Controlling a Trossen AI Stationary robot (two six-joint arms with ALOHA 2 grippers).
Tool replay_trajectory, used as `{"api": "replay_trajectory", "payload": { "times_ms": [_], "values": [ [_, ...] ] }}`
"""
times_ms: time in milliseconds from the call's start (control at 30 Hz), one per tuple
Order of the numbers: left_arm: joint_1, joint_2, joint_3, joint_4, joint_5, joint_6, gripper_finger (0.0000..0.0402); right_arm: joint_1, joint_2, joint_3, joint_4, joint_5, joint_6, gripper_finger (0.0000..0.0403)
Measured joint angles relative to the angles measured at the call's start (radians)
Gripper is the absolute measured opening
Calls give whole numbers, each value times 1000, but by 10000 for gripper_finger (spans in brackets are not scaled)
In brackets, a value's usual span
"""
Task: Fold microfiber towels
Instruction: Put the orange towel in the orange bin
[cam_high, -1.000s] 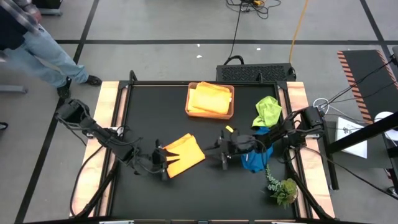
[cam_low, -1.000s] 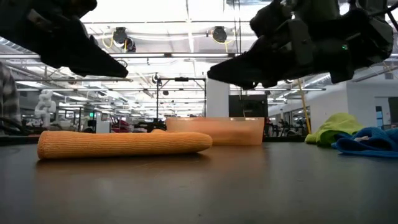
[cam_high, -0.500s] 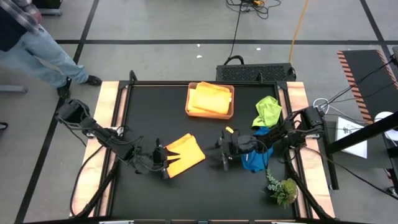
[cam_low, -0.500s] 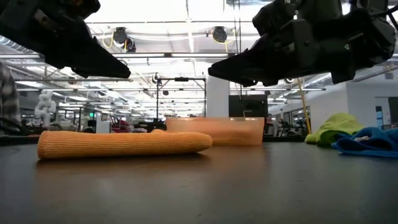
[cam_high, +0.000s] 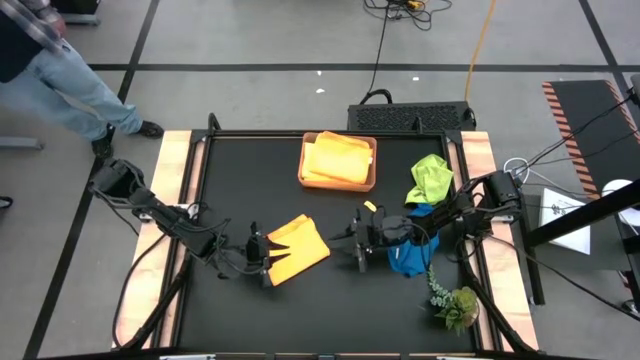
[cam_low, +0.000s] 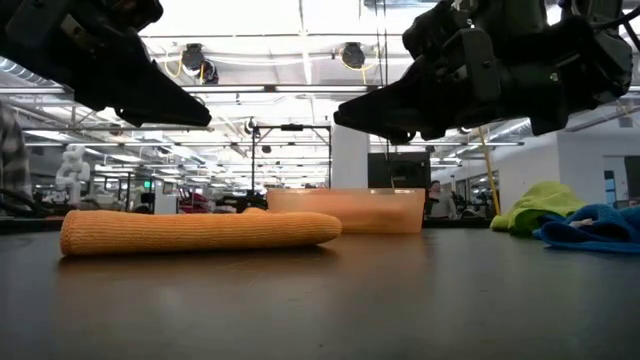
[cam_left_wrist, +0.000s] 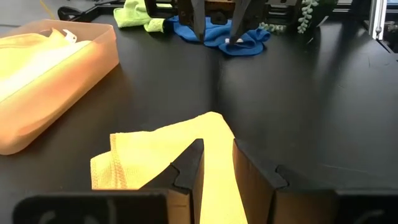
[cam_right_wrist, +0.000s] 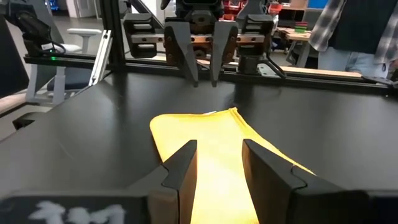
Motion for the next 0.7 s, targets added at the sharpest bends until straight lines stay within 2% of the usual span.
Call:
{"api": "replay_trajectory", "payload": {
  "times_ms": [267,467,700],
  "values": [
    [0,0,0,1,1,-22,88,7,0,0,-5,-2,2,120],
    [-2,0,0,-7,59,-49,88,20,0,0,-21,-2,9,120],
    [-14,0,0,-12,70,-50,88,33,0,0,-23,-2,-3,120]
  ]
}}
